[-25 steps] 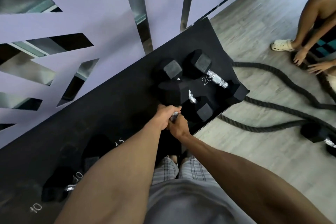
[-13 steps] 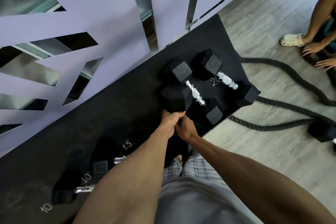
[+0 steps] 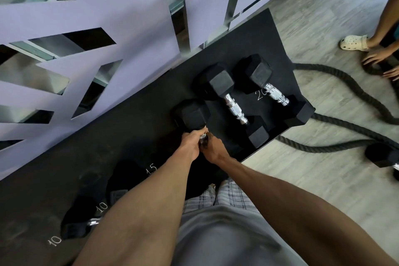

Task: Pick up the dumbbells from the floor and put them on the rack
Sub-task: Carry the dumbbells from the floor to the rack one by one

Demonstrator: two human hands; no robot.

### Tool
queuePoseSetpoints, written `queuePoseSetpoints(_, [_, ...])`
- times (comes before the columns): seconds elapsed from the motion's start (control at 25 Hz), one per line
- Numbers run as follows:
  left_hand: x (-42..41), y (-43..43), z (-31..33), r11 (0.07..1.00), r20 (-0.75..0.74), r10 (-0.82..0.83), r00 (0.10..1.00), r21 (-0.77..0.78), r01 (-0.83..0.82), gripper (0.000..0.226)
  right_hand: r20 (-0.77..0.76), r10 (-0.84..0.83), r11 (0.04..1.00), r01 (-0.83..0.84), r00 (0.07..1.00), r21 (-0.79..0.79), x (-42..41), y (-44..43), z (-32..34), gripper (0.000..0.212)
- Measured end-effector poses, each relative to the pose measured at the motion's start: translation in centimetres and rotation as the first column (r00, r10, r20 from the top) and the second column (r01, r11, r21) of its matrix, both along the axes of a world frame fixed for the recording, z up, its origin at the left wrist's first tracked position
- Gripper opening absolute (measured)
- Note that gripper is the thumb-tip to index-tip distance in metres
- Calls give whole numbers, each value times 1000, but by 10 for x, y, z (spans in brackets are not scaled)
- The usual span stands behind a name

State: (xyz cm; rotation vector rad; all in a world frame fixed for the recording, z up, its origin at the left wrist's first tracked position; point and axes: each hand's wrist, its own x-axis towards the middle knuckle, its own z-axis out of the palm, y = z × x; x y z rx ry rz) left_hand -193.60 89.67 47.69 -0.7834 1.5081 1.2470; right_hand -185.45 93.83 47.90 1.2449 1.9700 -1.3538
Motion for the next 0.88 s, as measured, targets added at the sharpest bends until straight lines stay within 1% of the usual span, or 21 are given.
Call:
queuePoseSetpoints(0.12, [-4,-3,-7,999,6,-47,999,-5,47,59,3,2,1000,-2,1000,-19,-2,3,-3,43])
queuePoseSetpoints(0.2, [-3,-3,-8,998,0,-67,998,10,67,59,5,17,1000,-17,1000,-20,-1,5,-4,46])
queuePoseSetpoints(0.24, [-2,-2,-5,993,-24,-117,993,-21,116,59,6,37,999,-37,999,-16,-1,6,-3,48])
queuePoseSetpoints(0.28, [0,-4,-5,974,-74,-218,973,-72,213,55,9,59,998,-59,998,-5,0,6,-2,48])
queuePoseSetpoints(0.32, [4,-4,2,912,-122,-401,908,-153,382,49,16,83,996,-83,996,13,3,7,0,44])
queuePoseSetpoints(0.36, [9,-5,8,796,-157,-596,787,-250,552,45,17,101,994,-101,995,31,7,8,2,39])
queuePoseSetpoints(0.4, [11,-8,14,645,-170,-758,630,-336,686,47,18,115,992,-116,993,43,11,10,6,34])
queuePoseSetpoints(0.44, [11,-11,18,502,-145,-861,488,-398,768,51,17,126,990,-127,992,56,16,11,9,31])
queuePoseSetpoints(0.48, [13,-11,26,366,-98,-927,361,-440,820,51,11,116,991,-116,993,72,26,13,15,28])
queuePoseSetpoints(0.52, [14,-10,32,201,-50,-978,202,-487,850,48,-11,83,992,-82,996,92,38,14,20,26])
queuePoseSetpoints(0.56, [16,-7,39,-5,12,-1000,1,-528,849,42,-34,33,993,-29,999,113,52,15,25,24])
queuePoseSetpoints(0.6, [21,-1,48,-178,56,-983,-177,-547,818,37,-57,-23,990,31,998,137,70,15,30,24])
queuePoseSetpoints(0.64, [31,6,57,-298,61,-945,-321,-566,769,34,-78,-74,983,86,994,161,90,14,36,23])
queuePoseSetpoints(0.68, [44,15,63,-366,38,-904,-427,-589,721,32,-98,-122,974,138,988,179,113,12,41,22])
queuePoseSetpoints(0.76, [74,28,69,-416,-34,-833,-552,-621,665,30,-104,-196,958,213,975,190,162,6,48,22])
queuePoseSetpoints(0.8, [100,36,68,-446,-68,-788,-612,-623,643,28,-93,-258,939,272,962,208,196,-1,52,22])
queuePoseSetpoints(0.88, [165,38,66,-539,-130,-667,-734,-595,596,22,-73,-398,881,403,914,247,269,-24,53,25])
